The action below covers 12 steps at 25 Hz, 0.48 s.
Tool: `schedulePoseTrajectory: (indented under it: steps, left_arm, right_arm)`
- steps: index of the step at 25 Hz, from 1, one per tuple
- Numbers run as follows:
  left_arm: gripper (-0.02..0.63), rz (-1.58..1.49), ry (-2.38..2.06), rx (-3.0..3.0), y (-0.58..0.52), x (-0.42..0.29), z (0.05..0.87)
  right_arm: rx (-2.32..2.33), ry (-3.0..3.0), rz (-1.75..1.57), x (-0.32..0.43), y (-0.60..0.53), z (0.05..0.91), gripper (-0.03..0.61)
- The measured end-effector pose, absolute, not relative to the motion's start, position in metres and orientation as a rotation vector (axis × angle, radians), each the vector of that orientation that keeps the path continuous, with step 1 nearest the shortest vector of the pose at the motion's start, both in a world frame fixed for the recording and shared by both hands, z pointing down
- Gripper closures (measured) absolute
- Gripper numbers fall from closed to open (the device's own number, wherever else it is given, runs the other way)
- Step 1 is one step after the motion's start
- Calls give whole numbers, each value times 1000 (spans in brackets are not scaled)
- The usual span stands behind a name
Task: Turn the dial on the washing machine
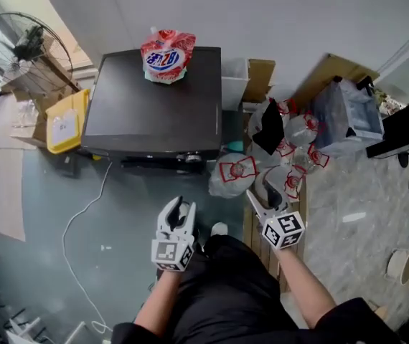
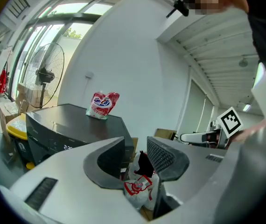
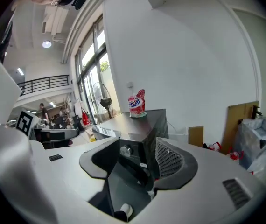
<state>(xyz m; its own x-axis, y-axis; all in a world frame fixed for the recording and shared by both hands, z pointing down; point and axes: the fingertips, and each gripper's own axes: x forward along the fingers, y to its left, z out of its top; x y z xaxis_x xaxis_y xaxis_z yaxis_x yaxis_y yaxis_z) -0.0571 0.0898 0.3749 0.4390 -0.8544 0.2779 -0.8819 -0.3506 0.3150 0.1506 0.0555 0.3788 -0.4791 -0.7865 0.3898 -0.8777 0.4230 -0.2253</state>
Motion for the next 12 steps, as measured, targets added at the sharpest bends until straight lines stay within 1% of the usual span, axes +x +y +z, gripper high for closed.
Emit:
schedulePoseTrajectory:
  steps: [4, 6, 10, 11, 12]
  left_arm:
    - [584, 78, -1505, 2310, 89, -69, 327]
    - [592, 46, -1500, 2349, 85, -73, 302]
    - [601, -22, -1493, 2376, 67, -85, 265]
    - [603, -17, -1496, 2380, 62, -89, 259]
    - [603, -5, -1496, 2386, 55, -92, 255]
  right_arm:
    - [1479, -2494, 567, 141, 50, 340, 376]
    - [1482, -2512, 548, 134, 49, 321, 393]
    - [1518, -2564, 480, 122, 48, 279, 454]
    - [1540, -2577, 453, 119, 49, 269, 474]
    - [1567, -2588, 425, 118, 49, 258, 512]
